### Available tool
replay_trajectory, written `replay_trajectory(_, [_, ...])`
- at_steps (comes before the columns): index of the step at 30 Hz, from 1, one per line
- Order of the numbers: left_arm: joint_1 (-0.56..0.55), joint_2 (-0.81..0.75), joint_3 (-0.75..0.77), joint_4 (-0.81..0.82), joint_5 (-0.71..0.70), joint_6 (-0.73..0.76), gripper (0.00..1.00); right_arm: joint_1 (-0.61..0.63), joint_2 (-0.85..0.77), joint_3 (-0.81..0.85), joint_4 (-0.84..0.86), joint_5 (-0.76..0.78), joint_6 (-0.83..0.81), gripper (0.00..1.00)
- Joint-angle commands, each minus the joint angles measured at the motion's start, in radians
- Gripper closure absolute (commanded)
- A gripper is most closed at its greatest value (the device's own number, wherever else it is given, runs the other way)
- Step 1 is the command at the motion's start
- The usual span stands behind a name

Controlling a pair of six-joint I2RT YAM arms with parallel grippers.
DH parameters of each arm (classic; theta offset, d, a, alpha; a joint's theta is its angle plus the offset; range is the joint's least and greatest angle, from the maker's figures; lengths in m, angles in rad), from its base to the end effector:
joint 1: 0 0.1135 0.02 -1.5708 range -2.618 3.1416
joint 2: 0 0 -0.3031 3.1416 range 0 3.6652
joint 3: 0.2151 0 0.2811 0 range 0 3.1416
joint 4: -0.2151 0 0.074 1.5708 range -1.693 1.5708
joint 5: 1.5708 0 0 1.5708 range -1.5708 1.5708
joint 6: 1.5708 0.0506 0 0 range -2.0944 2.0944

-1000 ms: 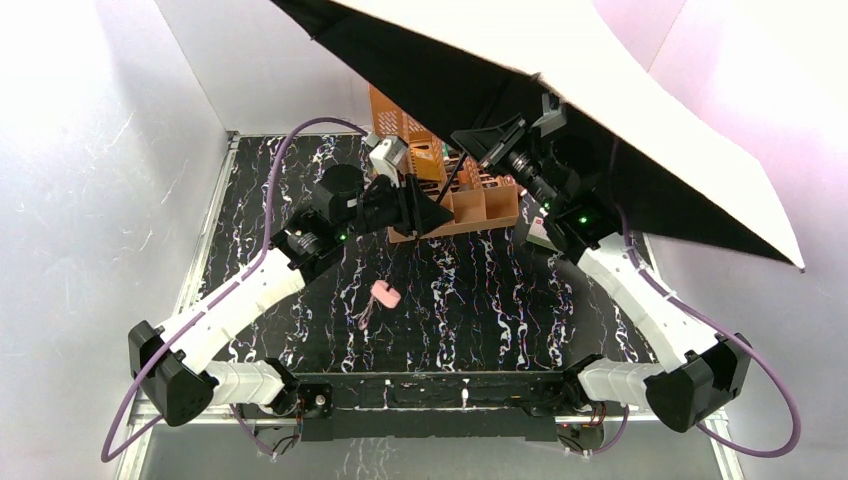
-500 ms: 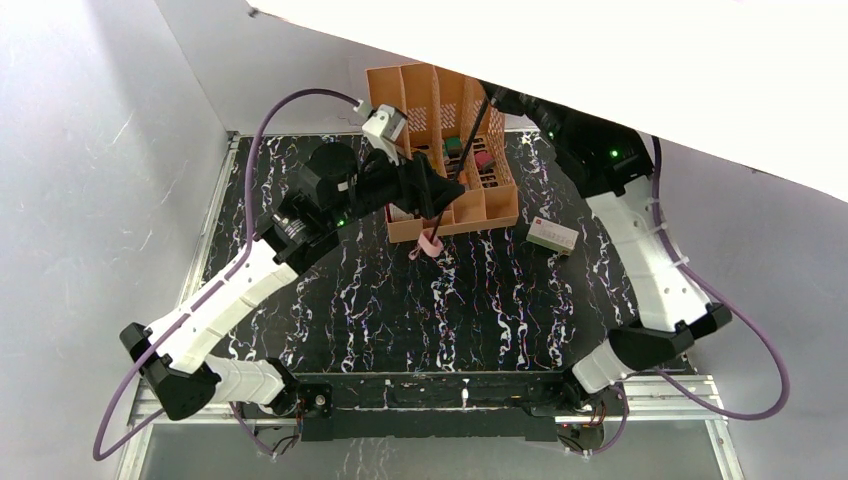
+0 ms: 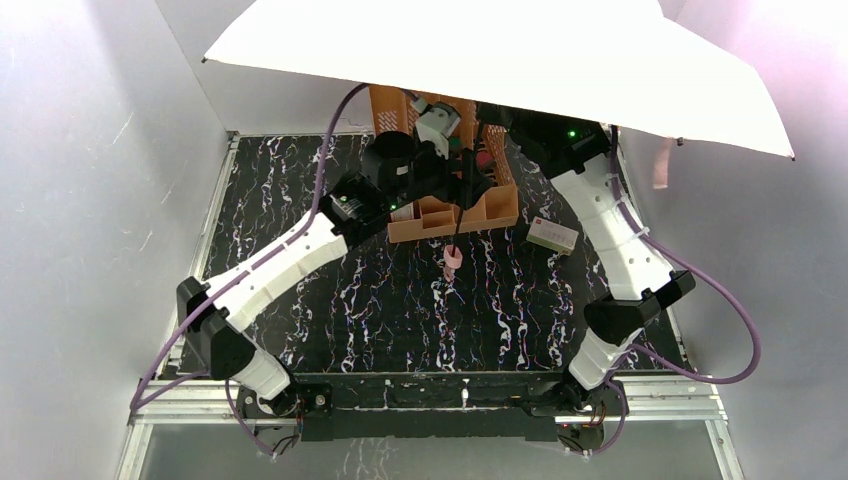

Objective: Put away the umbrella

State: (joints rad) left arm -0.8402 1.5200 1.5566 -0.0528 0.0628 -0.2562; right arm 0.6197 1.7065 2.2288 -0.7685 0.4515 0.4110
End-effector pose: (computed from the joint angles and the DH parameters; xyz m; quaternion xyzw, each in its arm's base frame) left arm 0.2655 -0.3010 0.4842 0.2262 0.6760 -0.3844 0.5866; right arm 0.3262 0.2056 0.5737 0.0568 0.7787 0.1418 0.6085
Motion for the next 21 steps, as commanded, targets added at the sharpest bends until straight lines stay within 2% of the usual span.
replay_trajectory(1, [-0.008,0.022,0.045,0.081,-0.021,0.024,0.20,0.002,-0.058,0.008,0.085,0.027,0.016,1.00])
replay_trajectory(3, [-0.010,0.035,0.048,0.093,-0.029,0.019,0.22,0.002,-0.059,0.001,0.086,0.015,0.021,1.00])
replay_trajectory(6, [-0.011,0.042,0.040,0.106,-0.047,0.012,0.33,0.002,-0.067,-0.018,0.089,-0.002,0.031,1.00])
replay_trajectory(12, [-0.010,0.040,0.025,0.110,-0.049,0.010,0.65,0.002,-0.094,-0.074,0.117,-0.039,0.045,1.00])
replay_trajectory(18, [-0.010,0.039,0.012,0.099,-0.099,0.014,0.82,0.002,-0.115,-0.111,0.136,-0.092,0.076,1.00])
replay_trajectory(21, [-0.011,0.033,0.009,0.094,-0.116,0.009,0.97,0.002,-0.126,-0.127,0.144,-0.112,0.082,0.99])
